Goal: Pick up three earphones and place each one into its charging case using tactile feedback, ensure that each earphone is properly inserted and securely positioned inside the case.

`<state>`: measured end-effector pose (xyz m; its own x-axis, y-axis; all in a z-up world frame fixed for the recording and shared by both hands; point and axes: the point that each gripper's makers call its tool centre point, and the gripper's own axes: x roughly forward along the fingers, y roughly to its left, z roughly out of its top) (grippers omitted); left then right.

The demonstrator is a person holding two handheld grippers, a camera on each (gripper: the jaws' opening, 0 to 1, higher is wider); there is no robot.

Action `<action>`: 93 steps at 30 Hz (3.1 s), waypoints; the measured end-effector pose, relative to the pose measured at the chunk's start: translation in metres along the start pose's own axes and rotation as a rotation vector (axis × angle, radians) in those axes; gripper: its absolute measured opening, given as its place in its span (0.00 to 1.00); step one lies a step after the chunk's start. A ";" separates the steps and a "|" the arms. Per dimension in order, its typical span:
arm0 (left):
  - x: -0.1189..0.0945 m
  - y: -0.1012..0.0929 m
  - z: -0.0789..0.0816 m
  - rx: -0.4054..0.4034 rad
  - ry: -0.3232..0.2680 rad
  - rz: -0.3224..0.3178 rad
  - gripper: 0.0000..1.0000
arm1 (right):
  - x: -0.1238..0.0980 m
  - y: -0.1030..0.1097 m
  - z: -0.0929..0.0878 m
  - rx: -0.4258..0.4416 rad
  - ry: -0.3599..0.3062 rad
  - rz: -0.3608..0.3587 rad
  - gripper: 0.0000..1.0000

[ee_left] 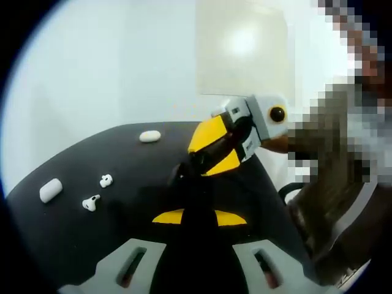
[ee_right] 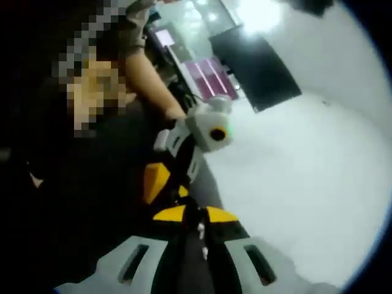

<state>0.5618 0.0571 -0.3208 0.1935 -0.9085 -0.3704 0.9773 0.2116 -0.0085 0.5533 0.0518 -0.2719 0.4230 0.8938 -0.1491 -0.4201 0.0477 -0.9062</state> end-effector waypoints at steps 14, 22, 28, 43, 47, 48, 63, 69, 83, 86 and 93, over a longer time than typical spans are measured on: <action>0.000 0.002 0.000 0.003 0.002 0.004 0.14 | -0.002 0.009 0.001 0.194 0.000 0.079 0.10; 0.000 0.002 0.000 0.003 0.002 0.004 0.14 | -0.015 0.004 -0.013 0.606 -0.064 0.142 0.18; 0.001 0.002 0.000 0.005 0.002 0.005 0.14 | -0.013 0.010 -0.039 1.160 -0.112 0.304 0.26; 0.000 0.003 0.000 0.002 0.000 0.002 0.14 | 0.016 0.028 -0.020 1.131 -0.135 0.490 0.27; -0.001 0.004 0.000 -0.002 -0.002 0.001 0.14 | 0.013 0.028 -0.015 1.144 -0.167 0.489 0.19; -0.001 0.003 0.000 -0.003 -0.001 0.001 0.14 | 0.013 0.030 -0.014 1.142 -0.169 0.488 0.19; -0.022 0.008 0.006 -0.090 -0.036 -0.007 0.15 | 0.008 0.024 -0.021 1.160 -0.198 0.486 0.18; -0.062 0.060 0.022 -0.152 -0.048 0.247 0.14 | 0.011 0.025 -0.022 1.164 -0.195 0.490 0.18; -0.013 0.107 0.002 -0.141 0.304 0.504 0.12 | 0.017 0.027 -0.021 1.147 -0.188 0.480 0.18; -0.011 0.108 -0.002 -0.157 0.312 0.509 0.11 | 0.018 0.027 -0.021 1.141 -0.188 0.478 0.18; -0.018 0.102 0.003 -0.304 0.209 0.455 0.08 | 0.018 0.028 -0.020 1.139 -0.192 0.480 0.18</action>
<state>0.6585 0.0940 -0.3125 0.5364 -0.6184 -0.5743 0.7254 0.6856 -0.0608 0.5654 0.0607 -0.3076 -0.0485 0.9737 -0.2226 -0.9951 -0.0278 0.0951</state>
